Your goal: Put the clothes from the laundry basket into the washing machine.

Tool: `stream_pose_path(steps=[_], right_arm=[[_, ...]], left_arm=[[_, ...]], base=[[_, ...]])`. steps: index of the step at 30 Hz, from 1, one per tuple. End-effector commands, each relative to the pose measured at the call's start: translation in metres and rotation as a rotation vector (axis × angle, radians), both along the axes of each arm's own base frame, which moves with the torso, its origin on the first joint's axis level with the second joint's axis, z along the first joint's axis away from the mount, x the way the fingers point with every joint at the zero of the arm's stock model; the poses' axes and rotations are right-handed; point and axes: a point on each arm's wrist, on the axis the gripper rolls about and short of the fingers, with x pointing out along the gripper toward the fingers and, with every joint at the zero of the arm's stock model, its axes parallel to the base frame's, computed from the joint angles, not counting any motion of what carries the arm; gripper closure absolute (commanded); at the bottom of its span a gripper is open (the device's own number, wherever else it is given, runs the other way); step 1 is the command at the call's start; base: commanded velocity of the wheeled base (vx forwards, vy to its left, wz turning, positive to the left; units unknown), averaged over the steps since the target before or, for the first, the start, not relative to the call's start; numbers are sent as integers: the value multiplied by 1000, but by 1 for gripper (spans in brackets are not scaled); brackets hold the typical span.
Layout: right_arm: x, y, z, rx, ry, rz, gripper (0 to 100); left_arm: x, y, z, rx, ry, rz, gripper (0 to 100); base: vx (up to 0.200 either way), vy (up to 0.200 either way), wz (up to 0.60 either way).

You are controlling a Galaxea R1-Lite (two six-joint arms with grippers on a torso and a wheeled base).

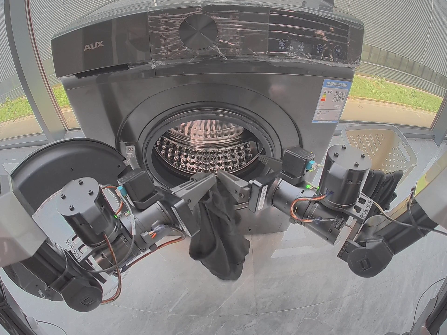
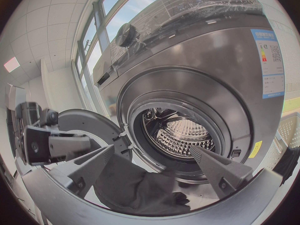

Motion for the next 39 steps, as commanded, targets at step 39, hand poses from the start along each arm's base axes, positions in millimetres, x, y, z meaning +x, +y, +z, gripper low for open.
stream_pose_path(steps=[39], right_arm=[[-20,5,-41,-119,38,184,0]], left_arm=[[17,-10,3,-31,-26,90,100]], base=[[0,0,0]])
